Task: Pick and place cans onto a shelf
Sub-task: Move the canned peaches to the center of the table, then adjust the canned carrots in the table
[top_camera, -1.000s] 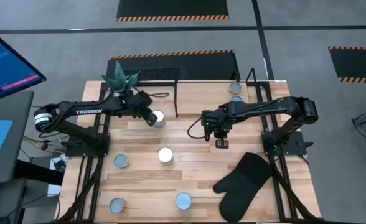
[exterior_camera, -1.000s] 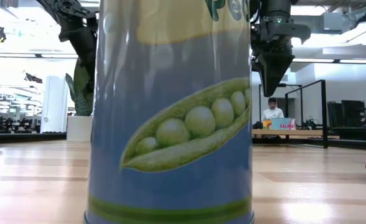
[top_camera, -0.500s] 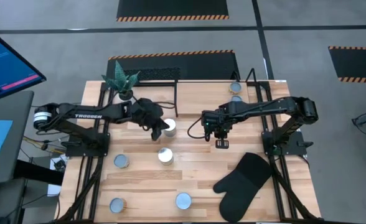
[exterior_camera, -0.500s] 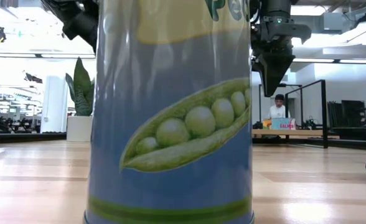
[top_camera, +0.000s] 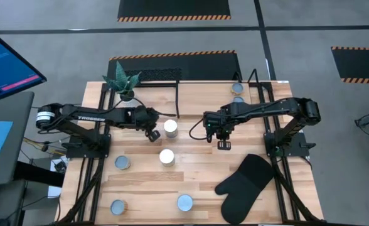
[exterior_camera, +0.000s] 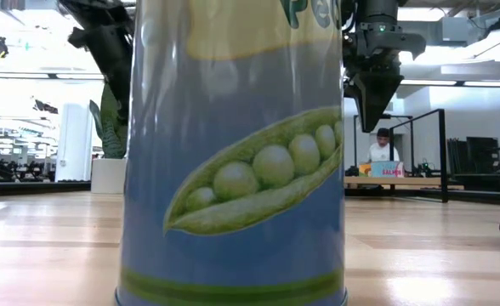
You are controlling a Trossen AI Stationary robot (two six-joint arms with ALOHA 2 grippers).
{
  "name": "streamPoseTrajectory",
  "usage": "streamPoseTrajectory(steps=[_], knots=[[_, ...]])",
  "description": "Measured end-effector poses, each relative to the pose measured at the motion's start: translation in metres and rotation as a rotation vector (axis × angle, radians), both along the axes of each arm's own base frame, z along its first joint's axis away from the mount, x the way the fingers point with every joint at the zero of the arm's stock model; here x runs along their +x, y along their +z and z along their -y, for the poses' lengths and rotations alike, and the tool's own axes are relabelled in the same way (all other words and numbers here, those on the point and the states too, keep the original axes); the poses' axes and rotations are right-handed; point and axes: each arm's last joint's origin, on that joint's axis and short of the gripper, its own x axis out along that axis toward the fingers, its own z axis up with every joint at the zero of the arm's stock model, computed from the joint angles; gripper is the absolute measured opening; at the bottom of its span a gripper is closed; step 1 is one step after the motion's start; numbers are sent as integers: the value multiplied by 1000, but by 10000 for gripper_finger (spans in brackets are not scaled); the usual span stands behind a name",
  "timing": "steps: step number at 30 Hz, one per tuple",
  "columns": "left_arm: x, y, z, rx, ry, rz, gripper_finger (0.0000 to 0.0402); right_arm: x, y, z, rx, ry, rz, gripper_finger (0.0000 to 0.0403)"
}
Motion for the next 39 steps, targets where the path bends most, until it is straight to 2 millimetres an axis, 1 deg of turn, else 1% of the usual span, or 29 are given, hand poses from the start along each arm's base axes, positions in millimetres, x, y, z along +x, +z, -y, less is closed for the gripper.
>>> streamPoseTrajectory(steps=[5,7,8,10,12,15,17,21,23,27,32,33,36,39], knots=[[24,-20,-1,-7,-55,47,0,0,0,0,0,0,-1,72],[36,-27,-1,-30,-92,114,0,0,0,0,1,0,-3,72],[44,-27,-2,-30,-117,175,0,0,0,0,1,0,-5,72],[57,-26,-2,-35,-180,244,0,-1,0,0,1,0,-10,72],[70,-20,-2,-39,-243,278,0,-2,0,0,2,-2,-23,72],[77,-11,2,-51,-287,224,0,-4,-1,0,5,-15,-38,72],[76,-6,4,-41,-280,138,0,-4,-1,0,5,-15,-42,72],[67,5,7,24,-204,-63,0,-4,-1,0,5,-11,-43,72],[60,9,10,41,-169,-167,0,-3,-1,0,4,-10,-36,72],[44,15,18,45,-129,-304,0,1,0,0,-1,5,12,72],[23,20,31,42,-74,-375,0,9,2,1,-16,50,97,72],[21,22,34,40,-74,-366,0,10,2,1,-16,51,102,72],[8,20,47,-21,-120,-394,0,10,2,1,-17,51,104,72],[1,11,61,-157,-227,-431,0,9,2,1,-16,52,93,72]])
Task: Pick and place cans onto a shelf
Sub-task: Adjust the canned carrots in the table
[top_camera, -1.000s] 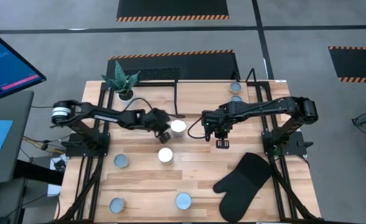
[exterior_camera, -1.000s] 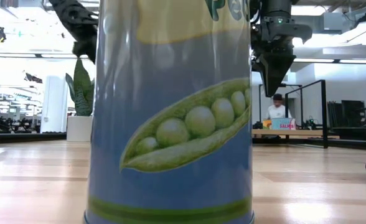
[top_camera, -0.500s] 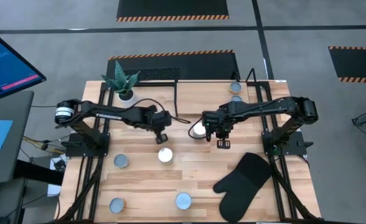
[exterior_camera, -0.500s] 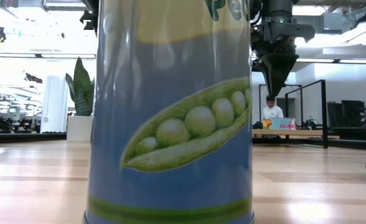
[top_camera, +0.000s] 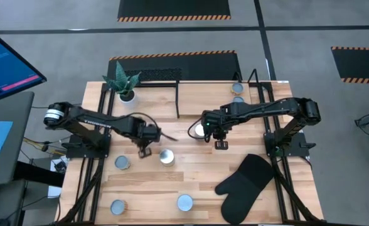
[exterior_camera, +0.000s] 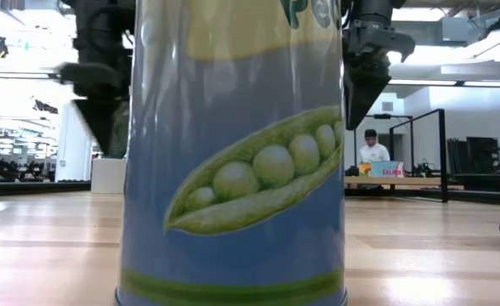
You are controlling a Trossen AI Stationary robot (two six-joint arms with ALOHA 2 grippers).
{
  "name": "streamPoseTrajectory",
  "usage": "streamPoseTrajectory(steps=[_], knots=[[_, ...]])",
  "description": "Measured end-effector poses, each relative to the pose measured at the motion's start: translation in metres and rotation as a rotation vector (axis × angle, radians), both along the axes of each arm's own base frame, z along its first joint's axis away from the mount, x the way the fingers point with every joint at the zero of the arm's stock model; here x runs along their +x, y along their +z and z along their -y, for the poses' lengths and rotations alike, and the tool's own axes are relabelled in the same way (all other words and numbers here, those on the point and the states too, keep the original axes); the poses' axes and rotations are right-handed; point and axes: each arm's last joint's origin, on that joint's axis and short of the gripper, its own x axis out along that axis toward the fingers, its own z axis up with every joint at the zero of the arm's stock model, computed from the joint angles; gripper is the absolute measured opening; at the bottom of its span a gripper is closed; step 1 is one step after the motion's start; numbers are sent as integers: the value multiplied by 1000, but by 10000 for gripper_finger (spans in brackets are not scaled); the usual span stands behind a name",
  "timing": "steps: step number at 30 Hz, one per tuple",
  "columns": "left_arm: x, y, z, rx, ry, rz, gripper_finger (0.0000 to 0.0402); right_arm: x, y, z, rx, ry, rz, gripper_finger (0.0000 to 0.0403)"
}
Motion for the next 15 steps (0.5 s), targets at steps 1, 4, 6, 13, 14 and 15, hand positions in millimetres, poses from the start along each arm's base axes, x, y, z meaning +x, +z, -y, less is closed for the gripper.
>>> streamPoseTrajectory(steps=[1,4,6,13,14,15], knots=[[-2,-3,5,-46,-27,-16,0,0,0,0,0,0,-4,72],[3,-17,18,-135,-79,27,0,-2,0,0,1,0,-19,72],[7,-22,24,-155,-100,71,0,-2,0,0,1,0,-19,72],[44,-34,38,-97,-174,335,0,-2,-1,0,3,-6,-23,72],[50,-35,38,-83,-195,381,0,-2,-1,0,3,-6,-26,72],[58,-35,39,-79,-218,449,0,-3,-1,0,3,-7,-31,72]])
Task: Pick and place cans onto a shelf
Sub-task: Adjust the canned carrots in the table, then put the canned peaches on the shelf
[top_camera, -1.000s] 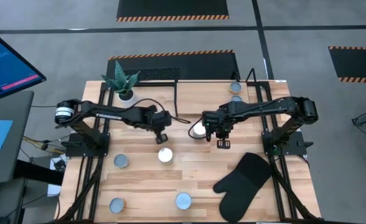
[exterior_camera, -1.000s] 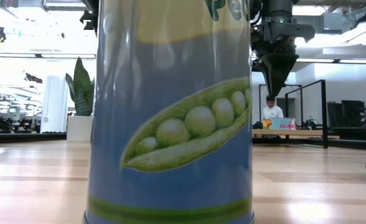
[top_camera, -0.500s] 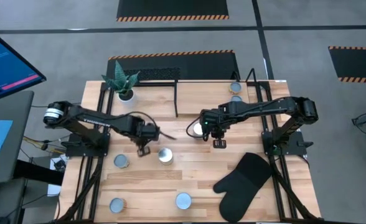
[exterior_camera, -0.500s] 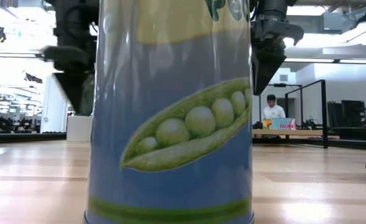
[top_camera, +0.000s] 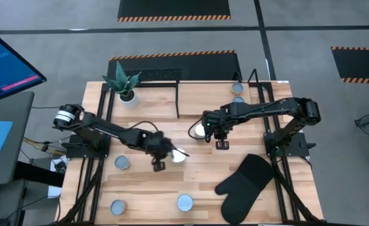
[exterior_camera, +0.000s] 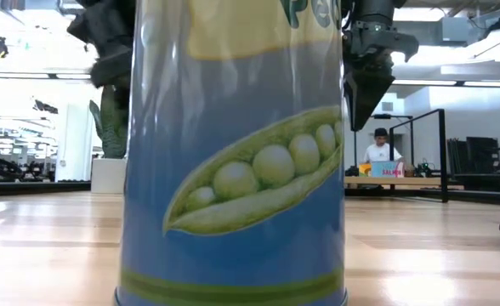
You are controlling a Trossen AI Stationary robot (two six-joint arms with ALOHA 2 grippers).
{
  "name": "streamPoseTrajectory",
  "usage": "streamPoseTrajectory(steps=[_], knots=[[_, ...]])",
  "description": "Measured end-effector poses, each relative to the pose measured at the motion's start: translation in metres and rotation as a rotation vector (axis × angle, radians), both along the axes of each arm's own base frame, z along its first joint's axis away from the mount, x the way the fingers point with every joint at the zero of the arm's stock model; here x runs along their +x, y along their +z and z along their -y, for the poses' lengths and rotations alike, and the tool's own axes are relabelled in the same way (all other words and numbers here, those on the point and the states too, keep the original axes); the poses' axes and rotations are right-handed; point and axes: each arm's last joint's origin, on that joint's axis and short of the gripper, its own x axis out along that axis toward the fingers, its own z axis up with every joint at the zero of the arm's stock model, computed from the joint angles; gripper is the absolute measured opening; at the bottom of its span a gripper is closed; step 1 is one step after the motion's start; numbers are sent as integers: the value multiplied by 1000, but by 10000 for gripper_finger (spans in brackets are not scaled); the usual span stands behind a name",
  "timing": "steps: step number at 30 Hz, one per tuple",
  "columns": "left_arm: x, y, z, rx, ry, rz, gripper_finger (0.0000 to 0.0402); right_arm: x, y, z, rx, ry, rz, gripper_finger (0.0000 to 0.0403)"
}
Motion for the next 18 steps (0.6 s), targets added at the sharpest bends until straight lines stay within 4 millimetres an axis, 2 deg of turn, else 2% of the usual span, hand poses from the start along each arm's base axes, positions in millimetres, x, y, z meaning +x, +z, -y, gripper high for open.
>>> streamPoseTrajectory(steps=[4,12,18], knots=[[2,3,1,16,-27,29,0,-1,0,0,0,0,-11,72],[-27,-3,-4,91,140,-260,0,7,2,2,-60,65,68,72],[-35,-3,1,320,142,-280,0,19,7,5,-205,156,185,72]])
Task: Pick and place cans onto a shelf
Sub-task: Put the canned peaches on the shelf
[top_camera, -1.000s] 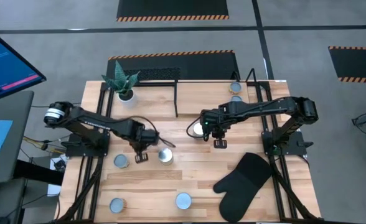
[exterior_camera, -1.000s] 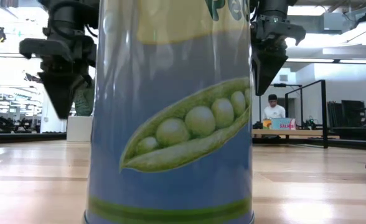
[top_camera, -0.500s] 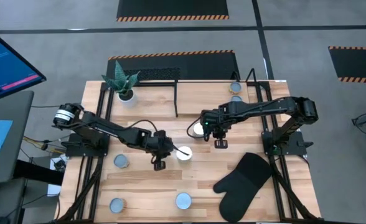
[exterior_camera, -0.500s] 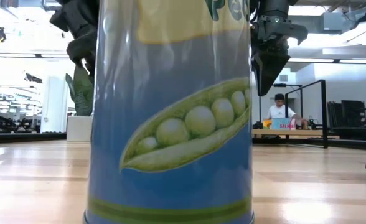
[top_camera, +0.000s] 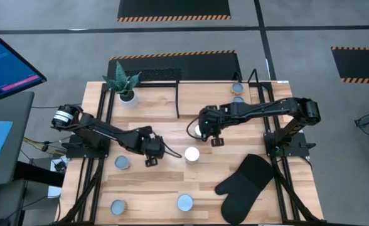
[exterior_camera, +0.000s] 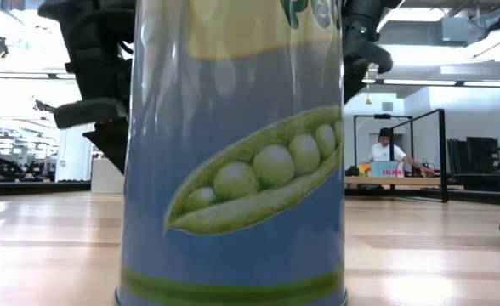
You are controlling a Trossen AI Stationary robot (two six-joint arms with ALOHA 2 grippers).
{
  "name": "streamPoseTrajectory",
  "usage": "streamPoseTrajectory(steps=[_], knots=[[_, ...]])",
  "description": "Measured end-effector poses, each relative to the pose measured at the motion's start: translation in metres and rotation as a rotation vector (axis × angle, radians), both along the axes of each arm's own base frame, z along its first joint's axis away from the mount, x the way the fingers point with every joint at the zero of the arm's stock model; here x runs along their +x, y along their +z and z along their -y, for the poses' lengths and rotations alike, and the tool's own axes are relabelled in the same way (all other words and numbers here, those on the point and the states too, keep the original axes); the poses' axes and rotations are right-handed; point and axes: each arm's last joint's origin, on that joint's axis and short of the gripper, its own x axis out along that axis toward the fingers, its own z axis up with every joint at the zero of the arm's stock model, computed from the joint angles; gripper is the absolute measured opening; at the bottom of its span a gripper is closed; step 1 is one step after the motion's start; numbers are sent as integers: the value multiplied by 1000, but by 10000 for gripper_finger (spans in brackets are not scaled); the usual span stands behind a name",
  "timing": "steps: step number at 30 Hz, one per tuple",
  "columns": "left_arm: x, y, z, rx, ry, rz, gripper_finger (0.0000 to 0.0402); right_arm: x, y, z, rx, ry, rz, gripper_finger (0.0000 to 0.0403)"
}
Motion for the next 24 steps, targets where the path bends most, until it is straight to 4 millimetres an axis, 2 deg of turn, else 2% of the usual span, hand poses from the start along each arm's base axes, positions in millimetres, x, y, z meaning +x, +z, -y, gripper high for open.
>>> streamPoseTrajectory(steps=[4,11,17,24], knots=[[-5,0,8,120,-40,9,0,4,2,2,-110,-9,37,72],[-35,-10,8,102,-74,86,0,3,3,10,-134,-45,31,72],[-56,-6,-8,-6,-140,370,0,3,2,12,-133,-49,28,72],[-65,3,-34,-108,-257,794,0,4,3,12,-116,-54,48,72]])
